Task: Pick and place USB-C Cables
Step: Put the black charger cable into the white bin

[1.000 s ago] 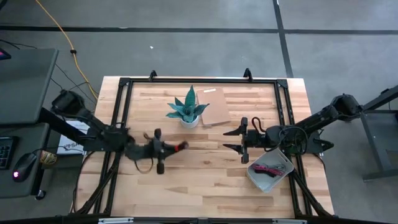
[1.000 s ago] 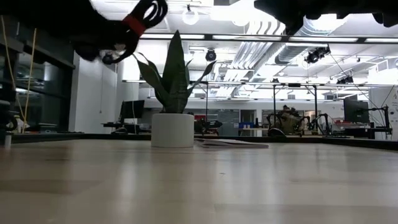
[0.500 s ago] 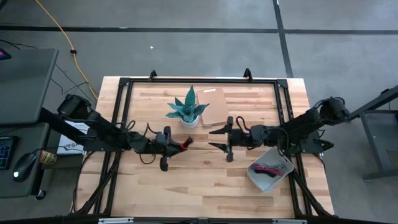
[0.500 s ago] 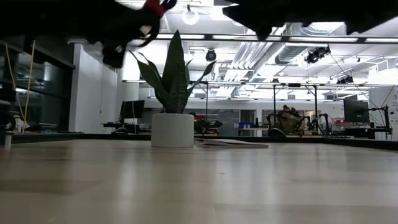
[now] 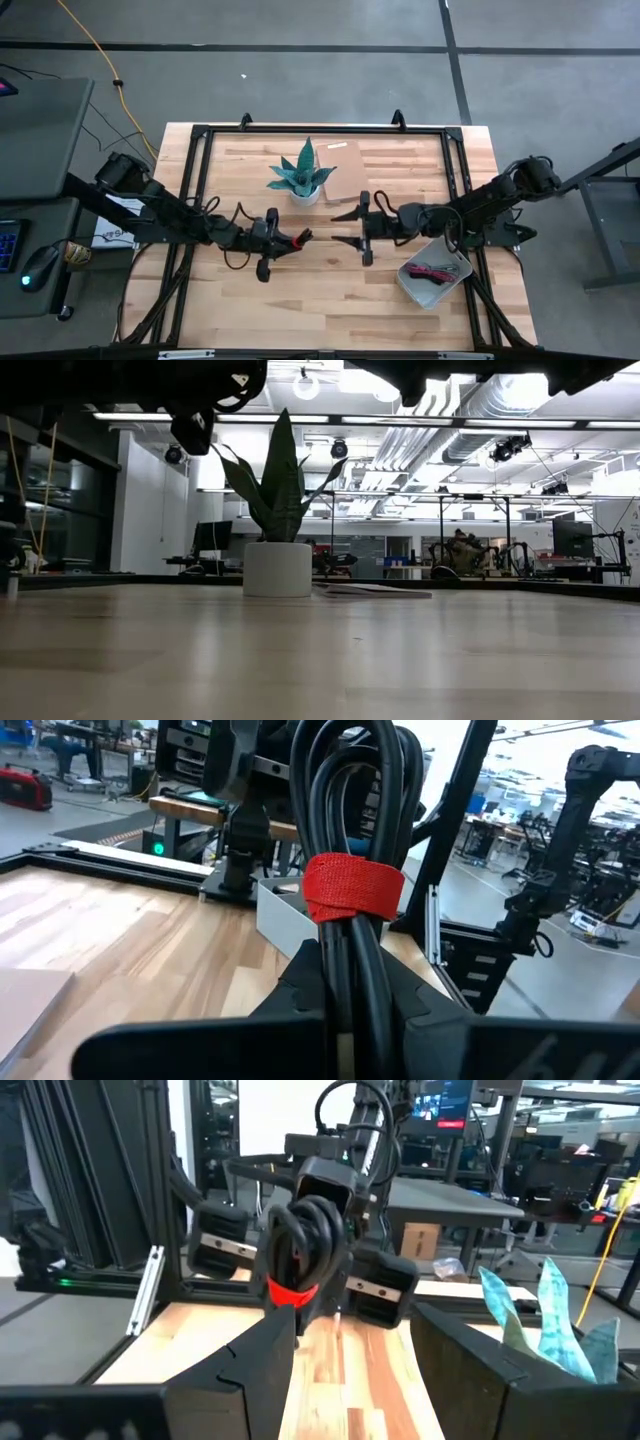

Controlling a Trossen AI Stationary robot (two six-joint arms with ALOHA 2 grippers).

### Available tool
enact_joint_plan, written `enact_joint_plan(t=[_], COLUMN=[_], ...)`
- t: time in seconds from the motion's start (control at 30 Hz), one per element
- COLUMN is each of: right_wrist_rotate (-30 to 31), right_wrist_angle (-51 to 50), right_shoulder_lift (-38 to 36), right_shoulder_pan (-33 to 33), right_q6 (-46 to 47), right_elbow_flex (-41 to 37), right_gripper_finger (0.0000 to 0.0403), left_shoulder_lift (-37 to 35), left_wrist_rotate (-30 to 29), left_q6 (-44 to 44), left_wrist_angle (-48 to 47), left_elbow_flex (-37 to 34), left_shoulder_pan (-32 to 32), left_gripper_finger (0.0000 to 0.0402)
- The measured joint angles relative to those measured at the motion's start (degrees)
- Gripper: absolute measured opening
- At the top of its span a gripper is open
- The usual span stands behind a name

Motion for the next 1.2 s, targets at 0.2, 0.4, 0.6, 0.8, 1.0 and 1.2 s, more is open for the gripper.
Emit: enact_joint_plan(t=[0.2, 0.4, 0.6, 0.8, 1.0, 1.2], right_wrist_rotate=[0.0, -0.1, -0.6, -7.2, -10.4, -13.9], right_wrist_angle=[0.1, 0.0, 0.1, 5.4, 9.5, 9.5], right_shoulder_lift=[0.0, 0.0, 0.0, 3.1, 6.1, 8.0], right_shoulder_pan=[0.0, 0.0, 0.0, -0.1, -0.2, -0.2], right_q6=[0.0, 0.0, 0.1, -0.2, -0.4, 0.0], right_elbow_flex=[0.0, 0.0, 0.0, 0.0, 0.1, 2.3], right_gripper_finger=[0.0193, 0.0193, 0.0193, 0.0193, 0.0193, 0.0193], left_shoulder_lift=[0.0, 0.0, 0.0, 2.2, 6.6, 8.5], left_wrist_rotate=[0.0, 0.0, 1.5, 7.4, 9.3, 9.5], left_q6=[0.0, 0.0, -0.9, -3.1, -3.1, -3.2], left_wrist_angle=[0.0, 0.0, 0.0, -0.2, -1.3, -1.4], left_elbow_flex=[0.0, 0.0, 0.0, 1.7, 5.7, 7.4], left_shoulder_pan=[0.0, 0.0, 0.0, 0.6, 0.6, 0.7], left_gripper_finger=[0.0006, 0.0006, 0.0006, 0.0006, 0.0006, 0.0006])
